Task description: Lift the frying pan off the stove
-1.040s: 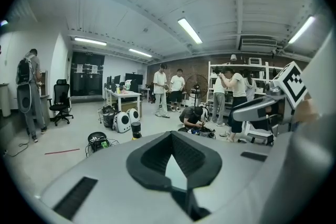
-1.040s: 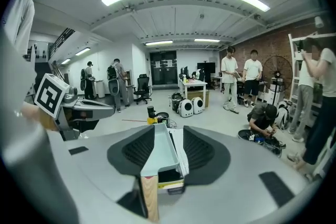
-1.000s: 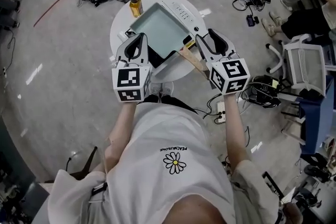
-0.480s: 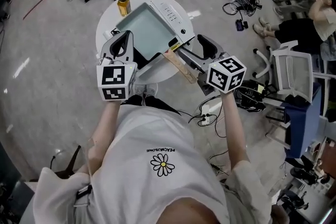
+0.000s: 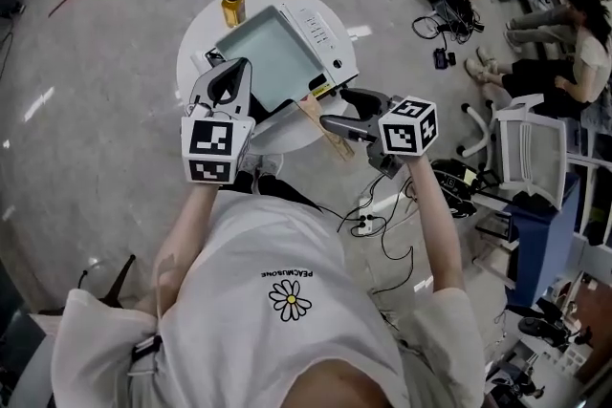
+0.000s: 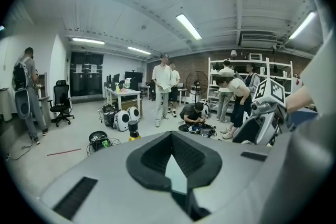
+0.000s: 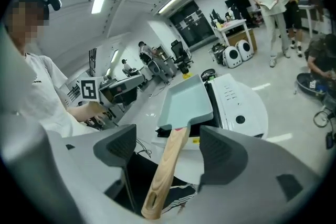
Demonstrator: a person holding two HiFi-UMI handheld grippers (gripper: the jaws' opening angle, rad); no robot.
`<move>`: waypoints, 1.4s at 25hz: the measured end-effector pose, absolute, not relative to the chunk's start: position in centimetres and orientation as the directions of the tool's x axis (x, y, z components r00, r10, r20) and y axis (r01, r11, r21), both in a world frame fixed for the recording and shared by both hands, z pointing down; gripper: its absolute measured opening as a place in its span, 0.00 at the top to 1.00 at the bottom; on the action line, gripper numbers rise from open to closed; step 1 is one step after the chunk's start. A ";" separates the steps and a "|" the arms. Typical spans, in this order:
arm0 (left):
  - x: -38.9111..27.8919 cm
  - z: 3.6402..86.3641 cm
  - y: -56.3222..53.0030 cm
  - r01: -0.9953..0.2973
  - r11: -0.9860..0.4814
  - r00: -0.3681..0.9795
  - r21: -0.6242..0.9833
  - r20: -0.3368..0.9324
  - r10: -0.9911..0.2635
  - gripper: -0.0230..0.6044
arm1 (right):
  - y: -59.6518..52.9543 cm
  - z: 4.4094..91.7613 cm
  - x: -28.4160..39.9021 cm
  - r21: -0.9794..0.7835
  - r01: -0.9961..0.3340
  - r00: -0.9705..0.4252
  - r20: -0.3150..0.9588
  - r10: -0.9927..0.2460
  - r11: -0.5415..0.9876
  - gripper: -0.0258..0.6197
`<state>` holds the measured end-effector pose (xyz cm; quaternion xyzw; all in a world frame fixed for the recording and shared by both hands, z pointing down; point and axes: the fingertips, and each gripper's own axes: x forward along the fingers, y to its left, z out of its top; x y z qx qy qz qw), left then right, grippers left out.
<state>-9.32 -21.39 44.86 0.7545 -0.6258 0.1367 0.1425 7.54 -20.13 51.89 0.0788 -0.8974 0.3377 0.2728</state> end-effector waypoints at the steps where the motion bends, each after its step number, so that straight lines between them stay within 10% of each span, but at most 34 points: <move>1: -9.4 44.9 -21.4 -0.984 -0.172 0.176 0.045 0.387 -0.905 0.96 | -20.0 52.5 7.4 -0.575 -0.318 -0.834 0.548 0.067 0.754 0.37; 18: -9.9 47.3 -20.3 -0.991 -0.113 0.132 0.070 0.442 -0.887 0.96 | -16.0 57.0 5.1 -0.902 -0.130 -0.796 0.342 0.500 0.411 0.39; 35: -11.0 49.0 -18.9 -0.995 -0.045 0.084 0.092 0.483 -0.872 0.96 | -13.7 57.7 3.4 -0.979 -0.074 -0.696 0.188 0.693 0.192 0.67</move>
